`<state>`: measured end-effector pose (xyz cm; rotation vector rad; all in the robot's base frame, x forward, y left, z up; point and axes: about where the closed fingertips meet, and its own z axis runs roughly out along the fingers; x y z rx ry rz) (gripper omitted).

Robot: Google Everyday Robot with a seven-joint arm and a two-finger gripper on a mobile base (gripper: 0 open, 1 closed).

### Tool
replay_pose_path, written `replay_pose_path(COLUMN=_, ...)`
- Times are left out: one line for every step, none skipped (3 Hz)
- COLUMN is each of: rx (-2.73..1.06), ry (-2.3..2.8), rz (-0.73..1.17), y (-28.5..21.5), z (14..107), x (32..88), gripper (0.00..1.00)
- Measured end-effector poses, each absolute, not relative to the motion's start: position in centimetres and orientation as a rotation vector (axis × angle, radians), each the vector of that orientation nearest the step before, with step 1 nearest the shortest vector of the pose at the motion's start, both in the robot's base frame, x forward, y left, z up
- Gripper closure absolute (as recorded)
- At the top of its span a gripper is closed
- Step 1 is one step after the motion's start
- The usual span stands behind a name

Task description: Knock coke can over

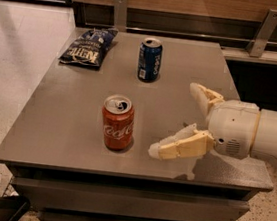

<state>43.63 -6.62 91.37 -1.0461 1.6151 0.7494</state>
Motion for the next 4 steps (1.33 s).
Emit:
replay_pose_path(rx=-1.071, ry=1.566, rz=0.823, y=-4.0, z=90.1, x=43.1, gripper=0.0)
replay_pose_path(rx=-1.12, ry=1.474, rz=0.872, y=-0.5, z=89.4, x=43.2, gripper=0.0)
replay_pose_path(rx=-1.144, ry=1.421, rz=0.89, y=1.4, z=88.8, x=43.6, gripper=0.0)
replay_pose_path(rx=-1.154, ry=1.384, rz=0.929, y=3.1, z=87.6, x=44.4, gripper=0.0)
